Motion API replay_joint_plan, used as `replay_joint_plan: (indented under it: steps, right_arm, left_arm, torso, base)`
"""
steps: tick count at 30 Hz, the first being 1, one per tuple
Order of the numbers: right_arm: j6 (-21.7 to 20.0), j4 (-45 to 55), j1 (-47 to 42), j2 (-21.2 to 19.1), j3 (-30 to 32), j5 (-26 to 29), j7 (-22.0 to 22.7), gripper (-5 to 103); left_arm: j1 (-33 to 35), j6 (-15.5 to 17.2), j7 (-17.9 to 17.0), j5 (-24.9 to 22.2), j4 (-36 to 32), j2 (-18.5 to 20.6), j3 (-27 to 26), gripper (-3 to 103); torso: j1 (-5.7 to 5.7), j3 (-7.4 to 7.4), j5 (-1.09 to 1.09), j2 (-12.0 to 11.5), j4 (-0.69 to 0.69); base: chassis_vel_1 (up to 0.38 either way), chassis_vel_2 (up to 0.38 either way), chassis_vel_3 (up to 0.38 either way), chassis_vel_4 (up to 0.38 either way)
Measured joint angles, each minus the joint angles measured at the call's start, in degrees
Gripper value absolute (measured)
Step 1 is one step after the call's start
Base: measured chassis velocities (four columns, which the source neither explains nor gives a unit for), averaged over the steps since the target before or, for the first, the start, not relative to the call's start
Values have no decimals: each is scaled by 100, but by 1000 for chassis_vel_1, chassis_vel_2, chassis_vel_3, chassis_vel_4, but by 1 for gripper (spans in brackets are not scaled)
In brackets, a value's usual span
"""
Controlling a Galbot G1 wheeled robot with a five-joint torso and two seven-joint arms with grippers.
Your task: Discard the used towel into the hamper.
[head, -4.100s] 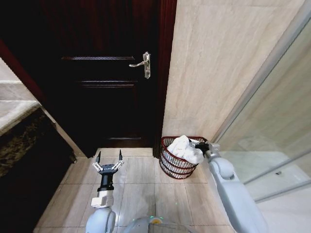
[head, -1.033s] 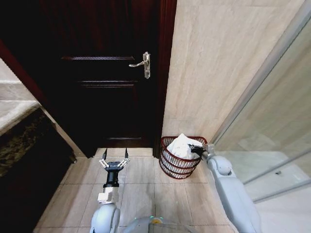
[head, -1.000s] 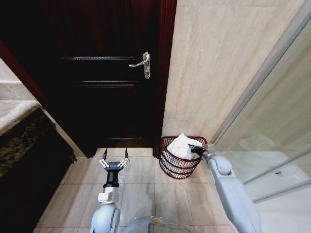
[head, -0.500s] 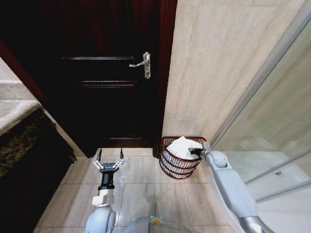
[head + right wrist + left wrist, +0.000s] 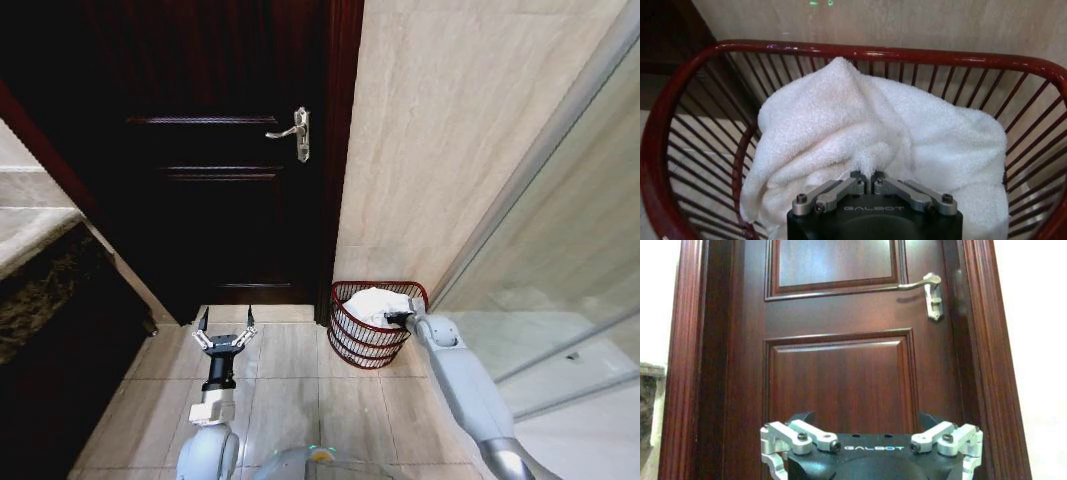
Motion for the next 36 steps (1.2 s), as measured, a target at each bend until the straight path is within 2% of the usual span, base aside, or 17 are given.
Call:
replay_joint_plan:
  steps: [1,3,5,9,10,13,15,17,18,21,22,25,26,29,30,32,36]
  right_arm:
    - [0,0,0,0,0,0,0,0]
    - [113,324,-174,-48,84,56,39,9]
    - [237,467,-254,-64,132,100,80,9]
    - [774,1065,-613,-132,315,258,455,31]
    - [774,1065,-613,-132,315,258,455,31]
    - [1018,1645,-968,-156,521,355,706,48]
    - [1140,1829,-1085,-155,579,393,813,48]
    - [1413,2214,-1350,-128,692,511,994,58]
    - [1413,2214,-1350,-128,692,511,994,58]
    - [1806,2820,-1844,-46,907,597,1027,75]
    - [1806,2820,-1844,-46,907,597,1027,75]
    - [2812,3218,-2317,118,1091,562,1048,91]
    - [2812,3218,-2317,118,1091,562,1048,91]
    - [3727,3445,-2638,414,1219,277,1302,98]
    - [3727,3445,-2638,414,1219,277,1302,98]
    - [4187,3618,-2901,675,1293,-16,1441,100]
    - [4629,3896,-3359,1035,1389,-376,1499,100]
  left_arm:
    - [0,0,0,0,0,0,0,100]
    - [-31,12,0,-33,2,0,-7,100]
    - [-43,18,0,-43,5,0,-8,100]
    - [-70,28,1,-88,27,0,5,100]
    - [-70,28,1,-88,27,0,5,100]
    - [-84,28,2,-168,43,0,-16,100]
    - [-89,29,2,-204,43,0,-27,100]
    - [-101,30,5,-252,43,0,-46,100]
    - [-101,30,5,-252,43,0,-46,100]
    - [-134,35,21,-293,76,0,-76,100]
    - [-134,35,21,-293,76,0,-76,100]
    - [-170,69,34,-340,112,0,-41,100]
    - [-170,69,34,-340,112,0,-41,100]
    - [-211,171,26,-482,112,0,103,100]
    - [-211,171,26,-482,112,0,103,100]
    - [-252,241,-14,-523,117,1,213,100]
    - [-261,356,-38,-550,142,0,320,100]
  torso:
    - [0,0,0,0,0]
    - [0,0,-1,0,0]
    - [0,0,0,0,-1]
    - [0,0,-2,0,0]
    - [0,0,-2,0,0]
    - [0,0,-3,0,0]
    - [0,0,-2,0,0]
    - [0,0,-2,0,0]
    - [0,0,-2,0,0]
    - [0,-1,-2,0,-1]
    - [0,-1,-2,0,-1]
    - [0,-1,-1,0,-1]
    - [0,-1,-1,0,-1]
    - [0,-1,-2,0,-1]
    - [0,-1,-2,0,-1]
    - [0,-1,-2,0,-1]
    - [0,-1,-2,0,-2]
  base:
    - [0,0,0,0]
    - [0,0,0,0]
    - [0,0,0,0]
    - [0,0,0,0]
    - [0,0,0,0]
    - [0,0,0,0]
    - [0,0,0,0]
    - [0,0,0,0]
    - [0,0,0,0]
    - [0,0,0,0]
    - [0,0,0,0]
    - [0,0,0,0]
    - [0,0,0,0]
    - [0,0,0,0]
    - [0,0,0,0]
    - [0,0,0,0]
    - [0,0,0,0]
